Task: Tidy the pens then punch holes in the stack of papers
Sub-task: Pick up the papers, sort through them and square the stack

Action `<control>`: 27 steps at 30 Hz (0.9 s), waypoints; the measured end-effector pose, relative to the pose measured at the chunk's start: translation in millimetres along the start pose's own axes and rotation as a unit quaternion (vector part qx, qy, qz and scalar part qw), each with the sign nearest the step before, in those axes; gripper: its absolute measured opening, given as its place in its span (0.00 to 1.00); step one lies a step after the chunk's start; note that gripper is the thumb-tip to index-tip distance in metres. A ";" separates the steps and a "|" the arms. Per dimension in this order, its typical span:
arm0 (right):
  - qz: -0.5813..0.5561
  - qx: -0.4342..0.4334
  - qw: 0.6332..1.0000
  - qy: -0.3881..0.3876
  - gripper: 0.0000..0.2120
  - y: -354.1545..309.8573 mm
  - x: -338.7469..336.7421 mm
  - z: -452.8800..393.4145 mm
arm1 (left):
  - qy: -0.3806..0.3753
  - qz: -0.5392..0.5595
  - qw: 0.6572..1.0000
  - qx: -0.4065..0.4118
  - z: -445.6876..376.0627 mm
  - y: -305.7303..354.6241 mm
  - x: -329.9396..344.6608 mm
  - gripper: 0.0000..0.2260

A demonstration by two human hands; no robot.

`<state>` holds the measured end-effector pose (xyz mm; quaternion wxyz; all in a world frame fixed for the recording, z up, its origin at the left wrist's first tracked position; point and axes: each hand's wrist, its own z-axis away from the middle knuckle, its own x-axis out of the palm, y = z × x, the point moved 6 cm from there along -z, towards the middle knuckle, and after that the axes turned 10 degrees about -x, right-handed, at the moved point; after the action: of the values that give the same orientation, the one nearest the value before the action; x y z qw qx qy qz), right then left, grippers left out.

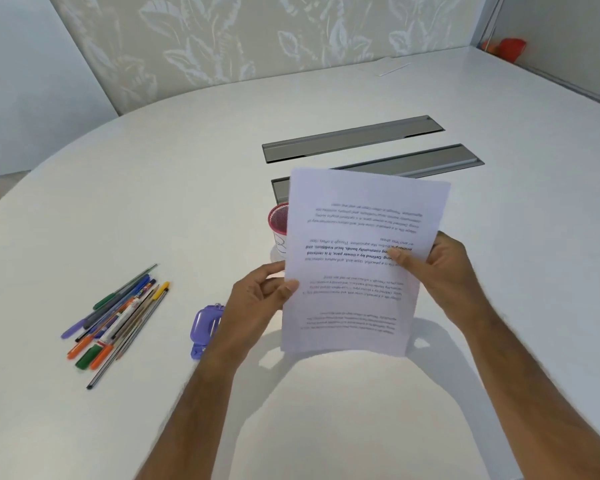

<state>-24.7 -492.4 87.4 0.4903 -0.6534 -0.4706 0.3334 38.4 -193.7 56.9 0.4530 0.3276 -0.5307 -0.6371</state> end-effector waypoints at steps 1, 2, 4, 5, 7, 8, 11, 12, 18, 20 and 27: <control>0.005 -0.004 1.000 -0.013 0.13 -4.3 5.6 0.2 | -0.011 -0.002 1.000 0.004 0.1 5.7 5.3 0.13; 0.013 -0.012 1.000 -0.020 0.12 -8.7 10.9 0.0 | -0.018 -0.004 1.000 0.014 0.1 12.4 10.1 0.12; 0.027 -0.030 0.999 -0.019 0.10 -19.2 20.0 -1.1 | -0.001 -0.009 0.999 0.035 -1.0 25.9 14.2 0.10; 0.034 -0.041 0.999 -0.012 0.09 -25.8 23.1 -1.9 | 0.015 -0.005 0.999 0.046 -1.5 32.6 13.9 0.10; 0.042 -0.070 0.997 0.005 0.08 -39.7 27.3 -3.4 | 0.042 0.019 0.996 0.072 -2.9 45.2 11.6 0.10; 0.044 -0.085 0.995 0.014 0.08 -46.3 28.3 -4.0 | 0.053 0.026 0.995 0.086 -3.3 50.3 10.1 0.09; 0.054 -0.122 0.991 0.027 0.08 -60.2 30.6 -3.2 | 0.061 0.038 0.991 0.109 -2.9 56.7 9.1 0.08; 0.062 -0.128 0.989 0.027 0.08 -60.4 31.7 -2.1 | 0.058 0.037 0.992 0.106 -3.3 53.7 9.9 0.08; 0.043 -0.082 0.995 0.036 0.10 -24.2 39.2 15.1 | 0.056 -0.007 0.997 0.050 -1.8 25.2 15.3 0.09; 0.044 -0.087 0.994 0.041 0.09 -23.5 39.2 15.9 | 0.068 -0.013 0.996 0.057 -0.8 25.2 13.9 0.09; 0.054 -0.073 0.995 0.031 0.11 -19.3 44.5 18.3 | 0.071 -0.020 0.996 0.059 3.7 23.9 14.9 0.07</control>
<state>-31.8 -443.0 101.5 0.4373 -0.7219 -0.4421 0.3037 35.0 -206.8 81.9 0.4564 0.4087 -0.5275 -0.5886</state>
